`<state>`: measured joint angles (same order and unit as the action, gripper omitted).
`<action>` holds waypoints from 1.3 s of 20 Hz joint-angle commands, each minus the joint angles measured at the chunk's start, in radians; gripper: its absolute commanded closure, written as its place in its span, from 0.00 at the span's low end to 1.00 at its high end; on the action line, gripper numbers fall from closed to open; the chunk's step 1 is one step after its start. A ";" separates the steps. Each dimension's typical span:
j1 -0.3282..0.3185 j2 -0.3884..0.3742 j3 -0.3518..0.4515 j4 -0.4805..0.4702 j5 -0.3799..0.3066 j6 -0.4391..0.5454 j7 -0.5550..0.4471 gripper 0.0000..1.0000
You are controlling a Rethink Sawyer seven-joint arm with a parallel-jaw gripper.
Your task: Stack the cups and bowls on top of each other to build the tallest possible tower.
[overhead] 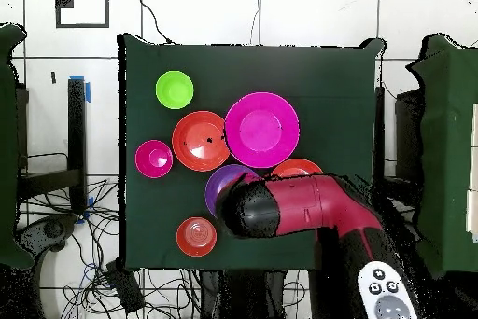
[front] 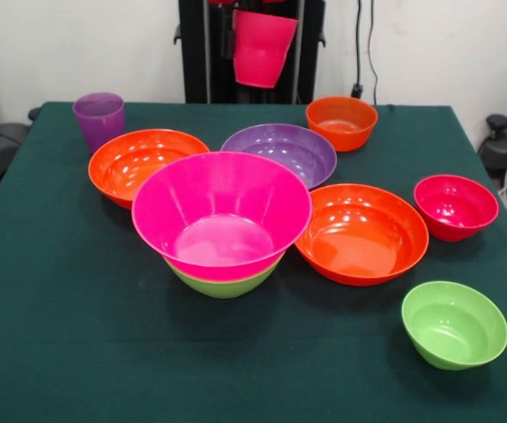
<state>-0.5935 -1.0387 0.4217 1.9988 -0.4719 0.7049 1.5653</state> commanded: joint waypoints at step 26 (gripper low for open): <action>-0.013 0.268 0.132 -0.323 -0.199 0.304 -0.250 1.00</action>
<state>-0.6188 -0.8290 0.5094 1.7432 -0.5939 0.9167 1.5653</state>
